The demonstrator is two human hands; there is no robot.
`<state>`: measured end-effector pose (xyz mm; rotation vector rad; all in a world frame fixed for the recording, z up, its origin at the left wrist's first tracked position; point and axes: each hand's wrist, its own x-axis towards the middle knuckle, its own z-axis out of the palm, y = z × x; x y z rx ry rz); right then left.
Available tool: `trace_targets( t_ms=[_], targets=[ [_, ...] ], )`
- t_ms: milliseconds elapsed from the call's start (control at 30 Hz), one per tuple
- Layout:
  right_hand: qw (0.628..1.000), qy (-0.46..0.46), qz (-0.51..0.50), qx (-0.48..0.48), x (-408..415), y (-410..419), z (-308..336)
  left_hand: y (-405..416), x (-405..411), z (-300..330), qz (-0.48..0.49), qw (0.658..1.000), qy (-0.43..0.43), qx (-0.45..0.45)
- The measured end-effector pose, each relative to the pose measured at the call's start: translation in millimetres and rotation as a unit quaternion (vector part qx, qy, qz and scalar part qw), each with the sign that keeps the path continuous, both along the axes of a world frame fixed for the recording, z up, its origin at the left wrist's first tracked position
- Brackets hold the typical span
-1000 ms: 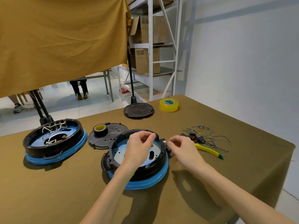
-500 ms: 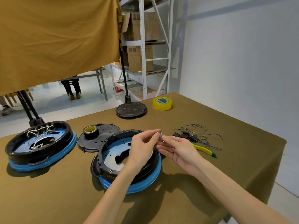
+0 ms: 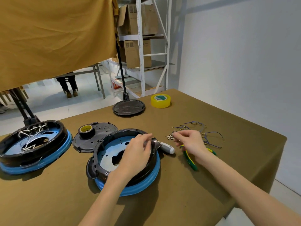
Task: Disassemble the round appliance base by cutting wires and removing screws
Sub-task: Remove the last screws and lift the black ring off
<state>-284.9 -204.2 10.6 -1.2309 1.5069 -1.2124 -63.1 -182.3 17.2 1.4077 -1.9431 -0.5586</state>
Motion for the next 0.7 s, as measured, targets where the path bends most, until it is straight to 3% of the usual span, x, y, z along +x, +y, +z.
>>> trace_targets(
  t_ms=[100,167,567,700],
  targets=[
    [0.955,0.286,-0.061,-0.047,-27.6,-19.9,-7.2,-4.5,24.3,-3.0,0.01,0.998,-0.011,0.058],
    [0.924,0.374,-0.075,-0.025,-39.0,-32.0,-13.9,-3.8,30.4,-4.8,-0.002,0.997,-0.025,0.074],
    [0.878,0.468,-0.079,-0.061,-41.6,-45.7,-16.2,2.0,26.0,-4.4,-0.037,0.994,-0.089,0.048],
    [0.903,0.416,0.018,-0.103,-15.6,-19.5,-15.4,5.5,25.8,-2.5,-0.013,0.998,-0.068,0.006]
  ],
)
